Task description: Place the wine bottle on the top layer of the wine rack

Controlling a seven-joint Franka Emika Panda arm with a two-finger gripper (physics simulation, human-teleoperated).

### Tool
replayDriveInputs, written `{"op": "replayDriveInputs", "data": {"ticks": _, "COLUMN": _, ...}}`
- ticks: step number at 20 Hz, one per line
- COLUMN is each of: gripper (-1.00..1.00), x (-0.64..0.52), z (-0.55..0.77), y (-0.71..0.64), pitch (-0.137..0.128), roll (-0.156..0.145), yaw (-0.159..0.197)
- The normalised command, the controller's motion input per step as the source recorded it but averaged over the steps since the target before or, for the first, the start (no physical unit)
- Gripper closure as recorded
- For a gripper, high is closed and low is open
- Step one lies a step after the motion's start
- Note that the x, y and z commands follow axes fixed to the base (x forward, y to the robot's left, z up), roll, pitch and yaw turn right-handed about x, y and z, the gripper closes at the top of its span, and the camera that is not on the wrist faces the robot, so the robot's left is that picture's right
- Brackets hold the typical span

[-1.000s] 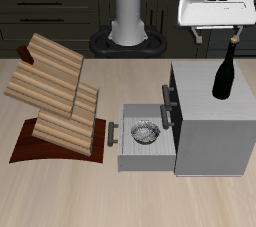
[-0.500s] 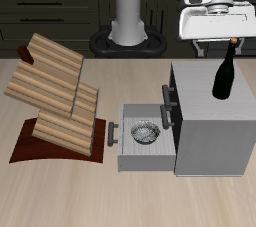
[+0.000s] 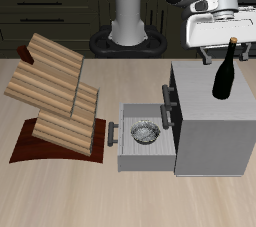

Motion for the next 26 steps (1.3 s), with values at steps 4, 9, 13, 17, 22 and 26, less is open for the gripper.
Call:
{"op": "replayDriveInputs", "data": {"ticks": 4, "gripper": -1.0, "x": 0.13, "z": 0.06, "y": 0.01, "pitch": 0.008, "roll": -0.042, "yaw": -0.029}}
{"op": "replayDriveInputs", "data": {"ticks": 9, "gripper": -1.0, "x": 0.06, "z": -0.03, "y": 0.11, "pitch": 0.01, "roll": 0.046, "yaw": 0.021}}
{"op": "replayDriveInputs", "data": {"ticks": 13, "gripper": 1.0, "x": 0.11, "z": 0.01, "y": 0.02, "pitch": 0.028, "roll": 0.017, "yaw": -0.026}}
{"op": "replayDriveInputs", "data": {"ticks": 17, "gripper": 1.0, "x": 0.03, "z": -0.01, "y": 0.11, "pitch": -0.008, "roll": 0.047, "yaw": 0.029}}
{"op": "replayDriveInputs", "data": {"ticks": 22, "gripper": 1.0, "x": 0.0, "z": 0.0, "y": -0.03, "pitch": -0.008, "roll": 0.008, "yaw": 0.001}}
{"op": "replayDriveInputs", "data": {"ticks": 26, "gripper": 1.0, "x": -0.06, "z": 0.1, "y": -0.11, "pitch": -0.006, "roll": -0.009, "yaw": -0.033}}
